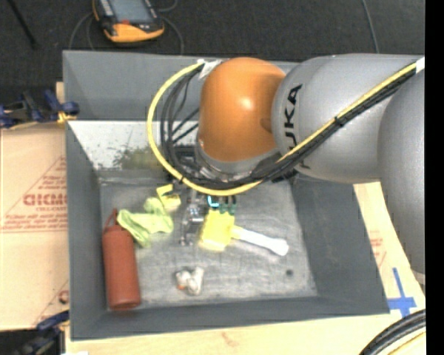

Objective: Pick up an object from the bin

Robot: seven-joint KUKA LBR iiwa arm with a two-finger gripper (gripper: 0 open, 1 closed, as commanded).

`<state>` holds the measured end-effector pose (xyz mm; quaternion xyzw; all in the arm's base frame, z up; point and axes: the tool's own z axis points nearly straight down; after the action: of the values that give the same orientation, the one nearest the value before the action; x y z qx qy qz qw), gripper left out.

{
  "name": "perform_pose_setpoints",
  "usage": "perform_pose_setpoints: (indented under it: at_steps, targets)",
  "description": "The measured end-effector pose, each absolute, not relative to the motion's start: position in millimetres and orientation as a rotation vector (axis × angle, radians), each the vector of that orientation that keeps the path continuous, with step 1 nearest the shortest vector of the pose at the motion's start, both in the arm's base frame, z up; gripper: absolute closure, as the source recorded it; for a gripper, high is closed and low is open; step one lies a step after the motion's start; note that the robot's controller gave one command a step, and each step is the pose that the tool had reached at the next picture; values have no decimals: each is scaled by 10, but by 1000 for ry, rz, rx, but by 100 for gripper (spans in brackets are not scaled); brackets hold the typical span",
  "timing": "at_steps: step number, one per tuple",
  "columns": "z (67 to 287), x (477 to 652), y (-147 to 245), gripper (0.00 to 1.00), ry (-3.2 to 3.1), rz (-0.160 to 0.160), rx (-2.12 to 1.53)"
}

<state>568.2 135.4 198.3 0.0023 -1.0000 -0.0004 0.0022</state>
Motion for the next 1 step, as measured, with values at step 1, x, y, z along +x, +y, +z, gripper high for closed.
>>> perform_pose_setpoints:
  at_steps: [1]
  targets:
    - [2030,5698,1348,0,-3145,-3,3]
